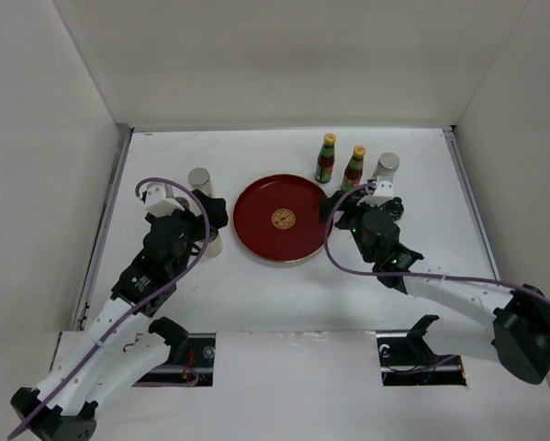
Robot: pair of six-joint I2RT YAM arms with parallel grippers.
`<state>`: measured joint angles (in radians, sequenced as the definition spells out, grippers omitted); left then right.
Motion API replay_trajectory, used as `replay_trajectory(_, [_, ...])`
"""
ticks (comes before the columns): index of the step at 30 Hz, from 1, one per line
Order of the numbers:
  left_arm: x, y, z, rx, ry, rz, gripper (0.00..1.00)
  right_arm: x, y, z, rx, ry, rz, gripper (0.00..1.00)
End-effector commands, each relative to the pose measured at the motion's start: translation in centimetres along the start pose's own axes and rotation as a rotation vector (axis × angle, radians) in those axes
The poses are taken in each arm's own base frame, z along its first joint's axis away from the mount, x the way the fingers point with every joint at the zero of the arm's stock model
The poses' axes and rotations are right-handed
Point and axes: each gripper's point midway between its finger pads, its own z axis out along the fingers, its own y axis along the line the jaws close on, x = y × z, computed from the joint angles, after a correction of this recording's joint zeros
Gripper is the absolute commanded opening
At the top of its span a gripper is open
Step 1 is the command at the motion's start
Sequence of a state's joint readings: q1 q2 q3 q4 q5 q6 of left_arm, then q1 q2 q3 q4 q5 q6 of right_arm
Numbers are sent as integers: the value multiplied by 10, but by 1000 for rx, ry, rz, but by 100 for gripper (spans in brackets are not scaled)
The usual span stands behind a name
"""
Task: Organize the condiment bottles
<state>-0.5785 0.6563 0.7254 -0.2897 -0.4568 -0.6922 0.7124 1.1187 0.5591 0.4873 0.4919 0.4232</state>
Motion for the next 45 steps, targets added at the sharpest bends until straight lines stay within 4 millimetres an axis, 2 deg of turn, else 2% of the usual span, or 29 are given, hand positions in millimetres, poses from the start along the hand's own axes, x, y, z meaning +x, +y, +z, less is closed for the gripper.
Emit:
replay_trajectory(1, [-20,10,6,-15,-109,20,100,-6,22,10,-47,-7,8,100])
replay_trajectory(5, [-33,13,29,-79,-145,89,100,5,34,11,-75,26,-2,100])
replay_trajectory(10, [-58,0,59,-141,-200,101,100,23,38,18,-112,63,-1,100])
replay_trajectory(11, [-64,-2,69,-149,-207,109,100,26,41,18,-133,72,8,94])
replay_trajectory(12, [-67,-5,75,-149,-206,118,94,27,45,17,-158,81,16,64])
replay_trajectory(13, [-68,-7,84,-149,-197,144,56,24,49,14,-175,80,21,33])
replay_trajectory(14, [-72,-6,93,-166,-192,152,33,21,50,13,-180,78,25,22])
replay_trajectory(15, [-74,-4,101,-186,-182,166,30,15,51,10,-186,65,28,16])
replay_trajectory(17, [-75,4,114,-229,-149,187,43,8,54,7,-201,45,33,17])
replay_trajectory(18, [-75,8,119,-251,-134,199,55,8,54,6,-201,45,31,20])
replay_trajectory(19, [-73,12,125,-271,-117,219,69,9,53,7,-197,46,27,27])
replay_trajectory(20, [-70,18,130,-295,-103,245,78,10,53,7,-197,47,23,35])
replay_trajectory(21, [-70,24,135,-318,-96,264,83,12,52,7,-194,52,19,41])
replay_trajectory(23, [-63,38,146,-362,-65,298,86,16,50,9,-190,60,13,54])
replay_trajectory(25, [-51,53,157,-397,-15,323,87,19,50,11,-187,66,7,59])
replay_trajectory(28, [-37,72,172,-433,42,329,87,18,52,12,-190,63,-9,59])
replay_trajectory(32, [-28,82,186,-446,76,325,86,20,54,11,-197,66,-19,59])
replay_trajectory(37, [-6,94,200,-469,132,326,81,21,53,11,-195,67,-21,59])
replay_trajectory(41, [2,104,206,-490,144,306,66,24,53,13,-195,71,-23,59])
replay_trajectory(45, [-15,96,203,-468,76,277,50,27,52,15,-190,78,-27,59])
